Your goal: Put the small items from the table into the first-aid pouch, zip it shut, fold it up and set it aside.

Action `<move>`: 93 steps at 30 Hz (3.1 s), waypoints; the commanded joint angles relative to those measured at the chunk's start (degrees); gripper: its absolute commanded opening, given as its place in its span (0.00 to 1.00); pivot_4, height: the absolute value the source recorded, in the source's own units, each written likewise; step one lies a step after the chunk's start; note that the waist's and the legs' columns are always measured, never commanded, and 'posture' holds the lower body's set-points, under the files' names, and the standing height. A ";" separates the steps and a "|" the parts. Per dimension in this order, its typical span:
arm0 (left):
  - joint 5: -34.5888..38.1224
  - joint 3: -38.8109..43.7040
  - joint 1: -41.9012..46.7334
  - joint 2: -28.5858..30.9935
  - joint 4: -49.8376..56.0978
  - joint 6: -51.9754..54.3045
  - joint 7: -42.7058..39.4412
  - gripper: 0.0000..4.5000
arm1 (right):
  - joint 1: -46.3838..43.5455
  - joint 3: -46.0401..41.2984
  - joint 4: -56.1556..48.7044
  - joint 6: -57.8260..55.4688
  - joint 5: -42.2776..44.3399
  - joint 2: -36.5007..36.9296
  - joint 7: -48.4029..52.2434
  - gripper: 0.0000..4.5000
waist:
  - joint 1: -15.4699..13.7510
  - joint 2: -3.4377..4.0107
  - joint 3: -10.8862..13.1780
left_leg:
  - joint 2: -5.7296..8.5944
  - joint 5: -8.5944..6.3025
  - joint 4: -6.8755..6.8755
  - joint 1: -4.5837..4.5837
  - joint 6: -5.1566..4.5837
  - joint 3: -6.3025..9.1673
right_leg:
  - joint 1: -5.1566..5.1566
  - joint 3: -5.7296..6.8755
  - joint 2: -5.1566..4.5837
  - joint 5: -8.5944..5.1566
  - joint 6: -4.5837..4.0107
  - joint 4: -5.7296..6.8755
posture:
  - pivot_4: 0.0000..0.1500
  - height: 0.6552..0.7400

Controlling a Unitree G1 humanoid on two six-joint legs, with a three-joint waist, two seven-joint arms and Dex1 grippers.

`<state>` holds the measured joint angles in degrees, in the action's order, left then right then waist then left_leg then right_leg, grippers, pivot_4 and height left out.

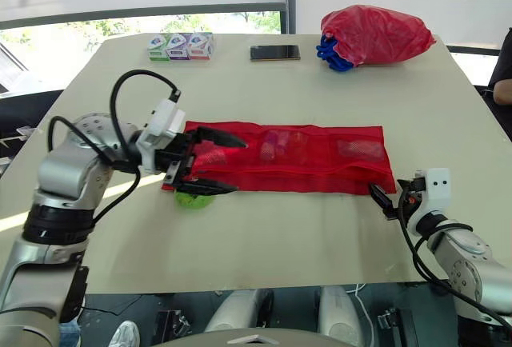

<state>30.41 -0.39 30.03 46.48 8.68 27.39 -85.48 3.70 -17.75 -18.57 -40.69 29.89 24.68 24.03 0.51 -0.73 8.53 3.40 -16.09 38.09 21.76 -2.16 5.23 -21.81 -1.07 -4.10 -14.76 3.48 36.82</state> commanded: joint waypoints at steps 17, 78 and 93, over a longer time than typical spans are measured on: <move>6.96 9.30 -11.06 5.68 12.08 4.08 8.80 1.00 | 6.14 -12.87 10.03 7.34 -9.13 13.69 -0.59 0.01 | -0.80 0.04 0.03 | 0.02 -0.11 -0.02 0.01 -0.17 0.01 | 0.01 -0.05 -0.04 0.00 0.00 -0.02 | 1.00 1.00; 3.93 3.44 -5.18 -11.26 -15.30 30.61 33.59 1.00 | 19.99 -10.97 -31.00 12.72 15.52 13.70 15.78 0.99 | -1.49 -0.14 0.00 | -0.04 -0.15 -0.03 0.01 -0.21 0.06 | 0.04 -0.05 -0.35 0.00 0.01 -0.06 | 1.00 1.00; 6.73 9.11 3.09 -23.73 -25.20 46.43 45.26 1.00 | 15.04 -8.00 -35.04 11.09 21.16 17.48 13.28 0.99 | -2.05 -0.16 -0.14 | 0.15 -0.04 0.08 -0.01 -0.04 0.27 | 0.19 0.20 -0.17 0.00 0.04 -0.04 | 1.00 1.00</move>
<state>37.38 10.37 34.16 24.49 -14.32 70.28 -42.59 19.17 -25.40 -51.91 -29.92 50.06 41.66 37.61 -1.55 -0.90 8.40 3.56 -16.12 38.18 21.75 -2.18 5.50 -21.62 -0.88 -4.29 -14.77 3.52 36.77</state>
